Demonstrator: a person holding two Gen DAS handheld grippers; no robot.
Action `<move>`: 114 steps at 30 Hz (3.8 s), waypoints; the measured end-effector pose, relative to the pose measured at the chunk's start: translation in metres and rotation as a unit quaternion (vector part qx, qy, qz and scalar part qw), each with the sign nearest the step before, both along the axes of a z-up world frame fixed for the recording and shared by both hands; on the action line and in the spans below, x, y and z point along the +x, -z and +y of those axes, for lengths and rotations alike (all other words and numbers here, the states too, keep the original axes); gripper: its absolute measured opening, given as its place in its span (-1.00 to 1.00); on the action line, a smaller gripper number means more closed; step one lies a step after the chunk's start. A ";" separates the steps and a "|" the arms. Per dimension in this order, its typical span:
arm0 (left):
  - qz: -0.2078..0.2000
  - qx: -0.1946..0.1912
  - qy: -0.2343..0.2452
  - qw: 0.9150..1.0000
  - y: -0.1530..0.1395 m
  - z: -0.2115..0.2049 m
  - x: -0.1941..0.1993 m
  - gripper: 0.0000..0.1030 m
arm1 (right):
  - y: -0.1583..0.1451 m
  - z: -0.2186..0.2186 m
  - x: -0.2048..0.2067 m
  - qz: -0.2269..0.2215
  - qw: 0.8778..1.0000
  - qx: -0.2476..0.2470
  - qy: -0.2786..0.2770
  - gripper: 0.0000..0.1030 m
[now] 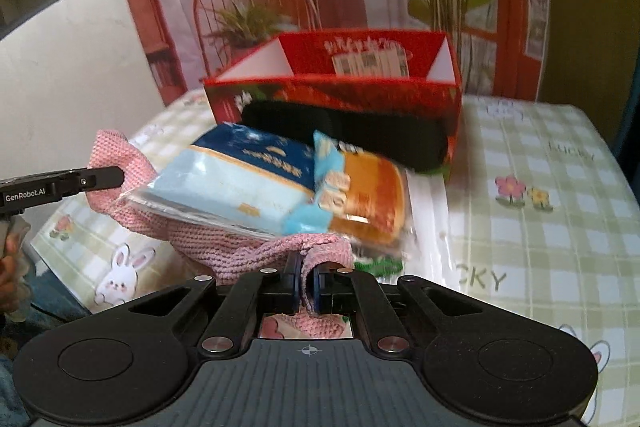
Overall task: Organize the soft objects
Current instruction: 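Lift the pink towel with the right gripper and carry it over the box, then open both grippers to drop the pink towel into the red box, then move both tools back to the pile toward the green mesh pouch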
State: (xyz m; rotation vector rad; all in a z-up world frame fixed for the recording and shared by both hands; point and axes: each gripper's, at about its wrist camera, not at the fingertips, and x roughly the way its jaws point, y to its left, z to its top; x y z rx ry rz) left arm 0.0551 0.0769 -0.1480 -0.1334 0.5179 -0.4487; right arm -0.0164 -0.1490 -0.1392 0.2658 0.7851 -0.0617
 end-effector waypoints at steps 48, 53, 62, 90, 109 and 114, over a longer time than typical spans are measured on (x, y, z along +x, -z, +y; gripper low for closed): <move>0.011 0.087 0.002 0.996 -0.055 -0.082 0.185 -0.79 | -0.045 -0.110 0.175 -0.079 0.989 -0.125 0.021 -0.90; 0.041 0.119 0.016 0.992 -0.037 -0.100 0.211 -0.79 | -0.021 -0.115 0.196 -0.052 0.991 -0.124 0.020 -0.90; 0.082 0.144 0.025 0.986 -0.015 -0.110 0.233 -0.78 | 0.012 -0.109 0.217 -0.013 0.993 -0.115 -0.001 -0.90; 0.039 0.139 -0.020 0.989 -0.051 -0.101 0.194 0.93 | -0.006 -0.097 0.179 -0.074 0.989 -0.113 0.052 0.99; 0.035 0.135 -0.049 0.989 -0.060 -0.084 0.123 1.00 | -0.019 -0.057 0.116 -0.103 0.982 -0.125 0.093 0.99; 0.046 0.128 -0.063 0.989 -0.048 -0.076 0.094 1.00 | -0.012 -0.045 0.087 -0.112 0.983 -0.112 0.090 0.99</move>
